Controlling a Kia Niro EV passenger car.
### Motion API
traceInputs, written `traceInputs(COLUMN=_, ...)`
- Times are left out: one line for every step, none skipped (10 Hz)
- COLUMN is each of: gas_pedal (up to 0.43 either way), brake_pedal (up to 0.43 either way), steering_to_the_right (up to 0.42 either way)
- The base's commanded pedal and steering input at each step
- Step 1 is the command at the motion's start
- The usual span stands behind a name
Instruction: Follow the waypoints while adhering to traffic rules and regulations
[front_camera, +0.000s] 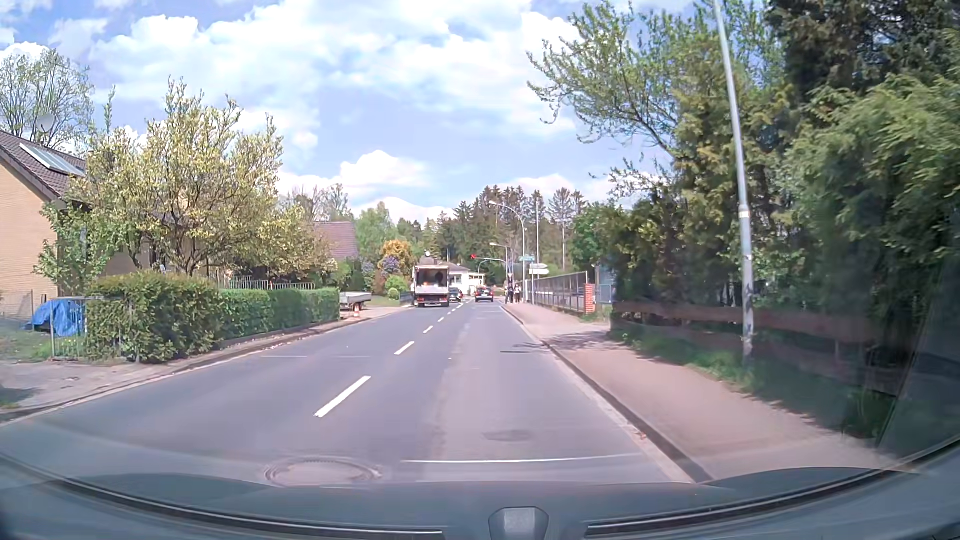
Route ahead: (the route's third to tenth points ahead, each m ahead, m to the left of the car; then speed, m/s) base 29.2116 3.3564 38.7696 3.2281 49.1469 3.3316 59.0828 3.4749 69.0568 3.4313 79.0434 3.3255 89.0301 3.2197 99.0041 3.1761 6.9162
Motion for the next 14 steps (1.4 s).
traceInputs(gas_pedal=0.008, brake_pedal=0.000, steering_to_the_right=-0.015)
traceInputs(gas_pedal=0.008, brake_pedal=0.000, steering_to_the_right=-0.009)
traceInputs(gas_pedal=0.008, brake_pedal=0.000, steering_to_the_right=-0.001)
traceInputs(gas_pedal=0.039, brake_pedal=0.000, steering_to_the_right=0.004)
traceInputs(gas_pedal=0.079, brake_pedal=0.000, steering_to_the_right=0.008)
traceInputs(gas_pedal=0.079, brake_pedal=0.000, steering_to_the_right=0.008)
traceInputs(gas_pedal=0.087, brake_pedal=0.000, steering_to_the_right=0.008)
traceInputs(gas_pedal=0.087, brake_pedal=0.000, steering_to_the_right=0.006)
traceInputs(gas_pedal=0.087, brake_pedal=0.000, steering_to_the_right=0.003)
traceInputs(gas_pedal=0.087, brake_pedal=0.000, steering_to_the_right=0.001)
traceInputs(gas_pedal=0.087, brake_pedal=0.000, steering_to_the_right=0.001)
traceInputs(gas_pedal=0.087, brake_pedal=0.000, steering_to_the_right=0.001)
traceInputs(gas_pedal=0.087, brake_pedal=0.000, steering_to_the_right=0.002)
traceInputs(gas_pedal=0.087, brake_pedal=0.000, steering_to_the_right=0.002)
